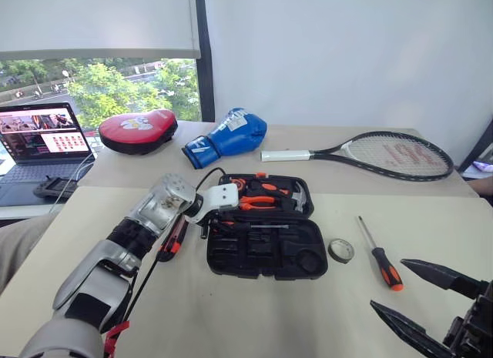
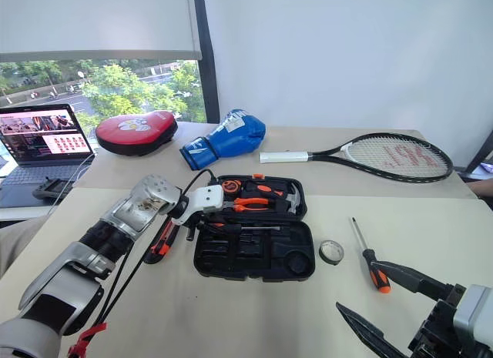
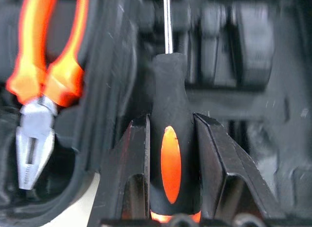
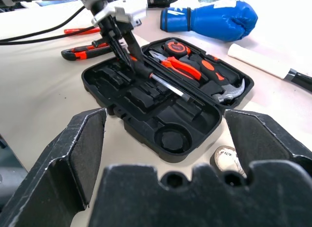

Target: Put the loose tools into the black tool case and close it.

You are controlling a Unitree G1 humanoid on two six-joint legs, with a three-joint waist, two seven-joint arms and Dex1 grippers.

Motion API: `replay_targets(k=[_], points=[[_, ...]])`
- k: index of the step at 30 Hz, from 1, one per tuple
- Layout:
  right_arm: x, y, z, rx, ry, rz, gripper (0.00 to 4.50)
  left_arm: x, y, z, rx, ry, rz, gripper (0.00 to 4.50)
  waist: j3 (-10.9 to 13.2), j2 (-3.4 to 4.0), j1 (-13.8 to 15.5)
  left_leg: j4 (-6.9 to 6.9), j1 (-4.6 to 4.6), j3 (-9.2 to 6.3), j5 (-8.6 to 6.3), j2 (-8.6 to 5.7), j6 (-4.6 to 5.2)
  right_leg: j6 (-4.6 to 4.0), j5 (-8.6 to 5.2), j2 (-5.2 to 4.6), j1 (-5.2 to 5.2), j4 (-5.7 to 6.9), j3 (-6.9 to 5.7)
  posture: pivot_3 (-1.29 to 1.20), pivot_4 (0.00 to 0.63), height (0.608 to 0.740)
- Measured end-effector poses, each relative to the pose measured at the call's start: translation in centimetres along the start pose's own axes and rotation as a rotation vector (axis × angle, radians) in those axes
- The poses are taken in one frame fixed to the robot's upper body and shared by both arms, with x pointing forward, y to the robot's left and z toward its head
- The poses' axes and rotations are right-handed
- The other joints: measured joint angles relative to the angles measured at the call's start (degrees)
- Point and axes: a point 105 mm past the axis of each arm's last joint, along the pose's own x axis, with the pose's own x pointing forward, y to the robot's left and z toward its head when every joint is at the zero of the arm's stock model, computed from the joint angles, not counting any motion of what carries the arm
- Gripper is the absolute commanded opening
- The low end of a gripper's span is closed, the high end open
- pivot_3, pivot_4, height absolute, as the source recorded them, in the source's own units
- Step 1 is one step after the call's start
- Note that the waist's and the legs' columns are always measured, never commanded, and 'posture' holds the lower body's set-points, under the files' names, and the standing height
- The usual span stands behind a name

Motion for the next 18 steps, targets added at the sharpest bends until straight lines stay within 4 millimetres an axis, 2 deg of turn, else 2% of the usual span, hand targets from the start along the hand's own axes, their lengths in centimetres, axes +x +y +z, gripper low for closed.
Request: replay_targets(k=[9, 13, 15, 16, 18], points=[[0.8, 0.0, 0.2, -0.028, -0.009, 0.004, 4.50, 1.8, 0.9, 0.2, 0.033, 0.009, 0.008, 0.86, 0.0, -0.01, 0.6, 0.11, -0.04, -0.02, -0.04, -0.01, 0.07, 0.07, -0.02, -0.14, 0.05, 0.01, -0.07, 0.00, 0.150, 0.740], [1.0, 0.0, 0.2, -0.029, -0.008, 0.006, 4.50, 2.0, 1.0, 0.2, 0.043, 0.009, 0.012, 0.86, 0.0, 0.00, 0.7, 0.19, -0.06, -0.02, -0.07, -0.01, 0.13, 0.10, -0.01, -0.15, 0.07, 0.01, -0.07, 0.00, 0.150, 0.740], [1.1, -0.1, 0.3, -0.034, -0.007, 0.006, 4.50, 2.1, 1.1, 0.2, 0.042, 0.007, 0.016, 1.86, 0.0, 0.00, 0.7, 0.24, -0.07, -0.02, -0.08, -0.01, 0.15, 0.11, 0.00, -0.14, 0.08, 0.02, -0.09, 0.00, 0.150, 0.740], [1.1, -0.1, 0.3, -0.037, -0.007, 0.007, 4.50, 2.1, 1.1, 0.2, 0.042, 0.005, 0.019, 1.96, 0.0, 0.00, 0.8, 0.27, -0.09, -0.02, -0.09, 0.00, 0.17, 0.12, 0.00, -0.14, 0.08, 0.02, -0.10, 0.00, 0.150, 0.740], [1.3, -0.2, 0.5, -0.047, -0.012, 0.009, 4.50, 1.9, 1.3, 0.7, 0.057, -0.018, 0.033, 2.62, 0.0, 0.00, 0.8, 0.36, -0.08, -0.05, -0.10, 0.00, 0.19, 0.13, 0.01, -0.16, 0.13, 0.03, -0.12, 0.00, 0.150, 0.740]])
